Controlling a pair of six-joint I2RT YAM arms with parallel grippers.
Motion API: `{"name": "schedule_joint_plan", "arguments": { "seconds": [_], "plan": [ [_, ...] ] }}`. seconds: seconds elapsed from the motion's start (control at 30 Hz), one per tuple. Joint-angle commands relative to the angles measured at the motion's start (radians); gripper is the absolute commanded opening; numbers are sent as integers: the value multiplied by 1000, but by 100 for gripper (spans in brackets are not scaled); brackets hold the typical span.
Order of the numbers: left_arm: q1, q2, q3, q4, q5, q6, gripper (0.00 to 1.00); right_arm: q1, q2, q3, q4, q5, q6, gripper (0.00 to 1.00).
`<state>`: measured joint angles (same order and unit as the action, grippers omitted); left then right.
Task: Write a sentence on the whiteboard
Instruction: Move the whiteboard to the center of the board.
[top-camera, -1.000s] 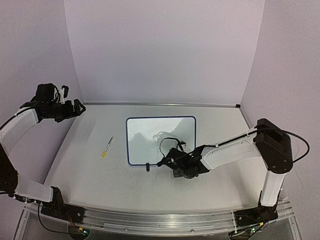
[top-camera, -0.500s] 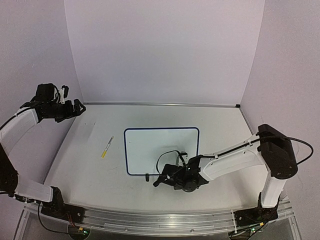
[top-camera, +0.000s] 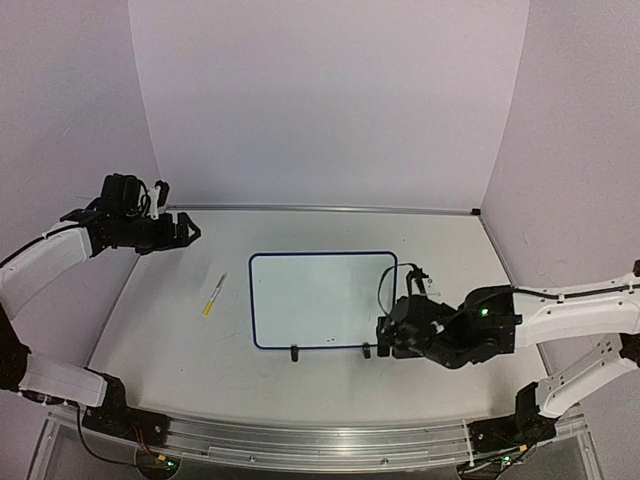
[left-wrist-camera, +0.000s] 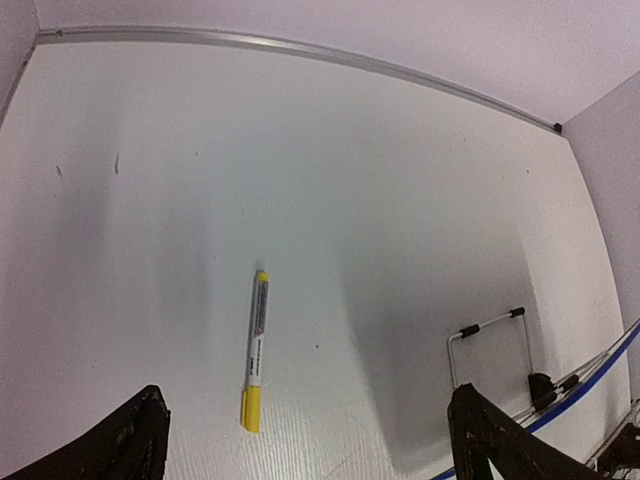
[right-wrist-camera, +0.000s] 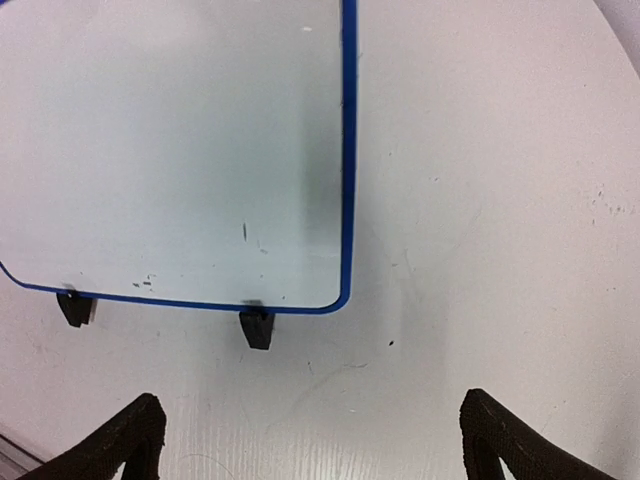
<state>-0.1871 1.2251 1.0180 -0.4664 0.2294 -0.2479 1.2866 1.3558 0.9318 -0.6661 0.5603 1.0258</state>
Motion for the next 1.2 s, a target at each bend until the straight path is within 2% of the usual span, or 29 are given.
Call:
{"name": "schedule_joint_plan", "arguments": {
  "seconds": [0.0,0.2,0.3,0.4,0.6,0.8,1.17],
  "plan": [
    [-63,-52,-121,39,-81,-139,95,-166,-107,-29,-4,-42,-179,98],
    [-177,-100,-266,44,-183,-271,94,-515,-122,-60,141,-295,-445,98],
    [-242,-102,-305,29,-234,-331,93,-671,-96,-95,240,-422,-501,98],
    [-319,-79,-322,17,-288,-386,93,-755,-62,-118,299,-492,-503,98],
    [-438,-29,-316,8,-383,-474,93,-772,-28,-127,357,-486,-468,98],
    [-515,81,-271,49,-419,-506,94,-774,-46,-162,386,-473,-434,98],
    [-591,245,-167,108,-423,-512,95,-773,-121,-206,398,-455,-403,98]
  ]
}}
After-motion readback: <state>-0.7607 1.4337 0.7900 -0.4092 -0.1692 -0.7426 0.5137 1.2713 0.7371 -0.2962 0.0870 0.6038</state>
